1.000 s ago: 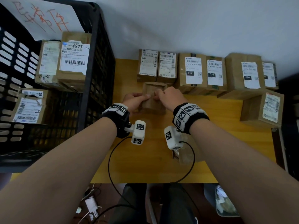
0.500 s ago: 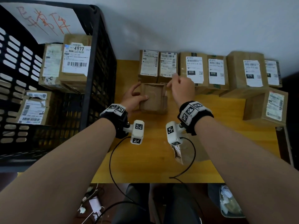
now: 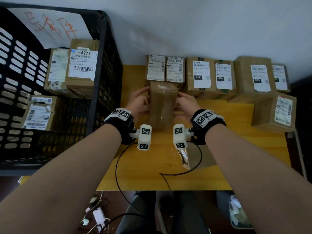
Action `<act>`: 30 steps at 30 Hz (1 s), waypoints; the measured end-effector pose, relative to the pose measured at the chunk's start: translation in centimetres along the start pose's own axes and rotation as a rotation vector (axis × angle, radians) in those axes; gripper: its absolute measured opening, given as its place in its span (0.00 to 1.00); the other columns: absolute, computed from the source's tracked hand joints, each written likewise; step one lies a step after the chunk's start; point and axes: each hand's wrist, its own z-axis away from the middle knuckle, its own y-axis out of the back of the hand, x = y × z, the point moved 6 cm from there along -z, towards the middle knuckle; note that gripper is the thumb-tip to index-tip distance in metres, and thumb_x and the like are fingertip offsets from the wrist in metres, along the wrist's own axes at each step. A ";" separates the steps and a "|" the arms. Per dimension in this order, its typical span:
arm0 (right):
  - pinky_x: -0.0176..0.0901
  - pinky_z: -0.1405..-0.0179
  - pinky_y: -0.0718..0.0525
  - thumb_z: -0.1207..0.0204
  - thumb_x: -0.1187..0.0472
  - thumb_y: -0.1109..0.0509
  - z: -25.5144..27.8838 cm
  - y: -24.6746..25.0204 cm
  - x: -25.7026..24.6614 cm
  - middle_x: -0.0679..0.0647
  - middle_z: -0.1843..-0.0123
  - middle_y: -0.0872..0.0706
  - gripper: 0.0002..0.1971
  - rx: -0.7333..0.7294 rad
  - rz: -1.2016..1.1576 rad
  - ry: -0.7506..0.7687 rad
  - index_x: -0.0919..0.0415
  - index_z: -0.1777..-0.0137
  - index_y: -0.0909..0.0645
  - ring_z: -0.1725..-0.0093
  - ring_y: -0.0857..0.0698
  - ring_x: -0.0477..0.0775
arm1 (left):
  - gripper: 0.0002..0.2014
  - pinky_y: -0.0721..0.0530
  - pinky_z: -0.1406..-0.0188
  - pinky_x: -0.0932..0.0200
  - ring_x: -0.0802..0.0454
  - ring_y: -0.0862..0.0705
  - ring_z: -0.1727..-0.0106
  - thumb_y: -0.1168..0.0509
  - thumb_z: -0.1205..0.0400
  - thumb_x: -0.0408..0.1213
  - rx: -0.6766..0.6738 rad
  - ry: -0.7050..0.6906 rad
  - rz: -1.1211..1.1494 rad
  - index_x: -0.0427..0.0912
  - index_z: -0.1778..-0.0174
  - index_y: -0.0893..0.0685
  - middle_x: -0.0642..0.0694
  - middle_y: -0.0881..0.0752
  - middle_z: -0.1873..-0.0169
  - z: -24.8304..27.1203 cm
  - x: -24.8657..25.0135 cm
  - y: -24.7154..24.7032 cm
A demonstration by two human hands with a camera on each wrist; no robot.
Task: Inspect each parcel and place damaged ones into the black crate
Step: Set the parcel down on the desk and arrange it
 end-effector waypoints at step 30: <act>0.60 0.19 0.24 0.17 0.55 0.36 -3.6 -2.2 -1.9 0.54 0.21 0.19 0.23 0.060 1.118 0.262 0.41 0.24 0.18 0.20 0.24 0.64 | 0.23 0.13 0.39 0.41 0.46 0.11 0.39 0.20 0.21 0.48 0.026 0.130 -0.140 0.53 0.30 0.13 0.50 0.09 0.41 -2.6 -1.7 -1.3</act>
